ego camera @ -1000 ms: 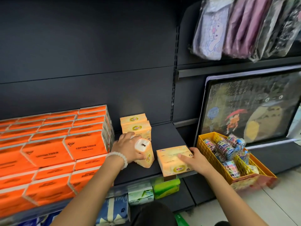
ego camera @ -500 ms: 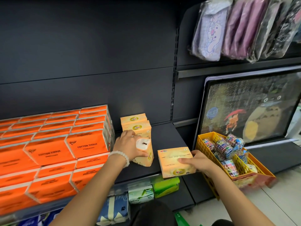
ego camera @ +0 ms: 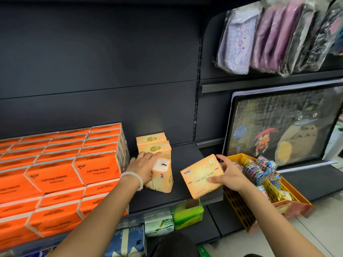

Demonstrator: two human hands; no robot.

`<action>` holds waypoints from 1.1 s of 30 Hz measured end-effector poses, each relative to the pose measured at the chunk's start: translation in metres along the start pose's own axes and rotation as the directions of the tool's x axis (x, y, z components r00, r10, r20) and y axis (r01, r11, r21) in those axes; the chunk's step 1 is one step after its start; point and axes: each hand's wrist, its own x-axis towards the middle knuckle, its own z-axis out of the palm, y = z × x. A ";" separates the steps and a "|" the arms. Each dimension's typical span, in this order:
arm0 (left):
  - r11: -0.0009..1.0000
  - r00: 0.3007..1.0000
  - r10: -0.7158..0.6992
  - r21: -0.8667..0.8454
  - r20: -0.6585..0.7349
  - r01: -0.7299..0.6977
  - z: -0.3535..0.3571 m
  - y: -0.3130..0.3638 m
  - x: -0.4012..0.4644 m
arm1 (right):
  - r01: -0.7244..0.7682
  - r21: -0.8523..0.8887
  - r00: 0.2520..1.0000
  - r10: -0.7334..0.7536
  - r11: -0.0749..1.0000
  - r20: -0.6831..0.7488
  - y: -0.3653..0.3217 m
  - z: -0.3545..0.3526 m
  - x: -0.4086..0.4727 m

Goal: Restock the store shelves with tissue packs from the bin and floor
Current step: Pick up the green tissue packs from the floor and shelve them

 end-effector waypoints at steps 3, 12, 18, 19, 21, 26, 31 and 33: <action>1.000 1.000 -0.015 0.007 -0.020 0.016 -0.002 -0.004 0.000 | 0.050 0.010 0.997 -0.050 0.999 -0.067 0.000 0.003 0.003; 0.965 0.995 -0.070 -0.258 -0.071 0.049 -0.014 -0.009 0.000 | 0.161 -0.017 0.967 -0.161 0.987 -0.198 -0.011 0.011 0.010; 0.975 0.987 -0.153 -0.172 -0.049 0.143 -0.012 -0.007 -0.008 | 0.132 -0.010 0.975 -0.132 0.991 -0.181 0.001 0.014 0.007; 0.978 0.985 -0.164 -0.142 -0.053 0.156 -0.013 -0.007 -0.008 | 0.124 -0.026 0.974 -0.127 0.992 -0.187 0.005 0.015 0.006; 0.980 0.985 -0.164 -0.125 -0.052 0.157 -0.014 -0.007 -0.007 | 0.114 -0.062 0.972 -0.124 0.992 -0.199 0.009 0.012 0.005; 0.991 0.994 -0.107 -0.086 -0.016 0.105 -0.005 -0.002 -0.001 | 0.136 -0.093 0.970 -0.152 0.986 -0.192 0.006 0.005 0.003; 0.999 0.999 -0.042 -0.028 -0.020 0.041 -0.007 0.000 0.005 | 0.125 -0.107 0.972 -0.144 0.986 -0.186 -0.001 -0.003 0.002; 0.996 0.996 -0.041 -0.088 -0.078 0.034 -0.012 0.000 0.005 | 0.134 -0.092 0.978 -0.147 0.987 -0.151 -0.005 -0.006 0.003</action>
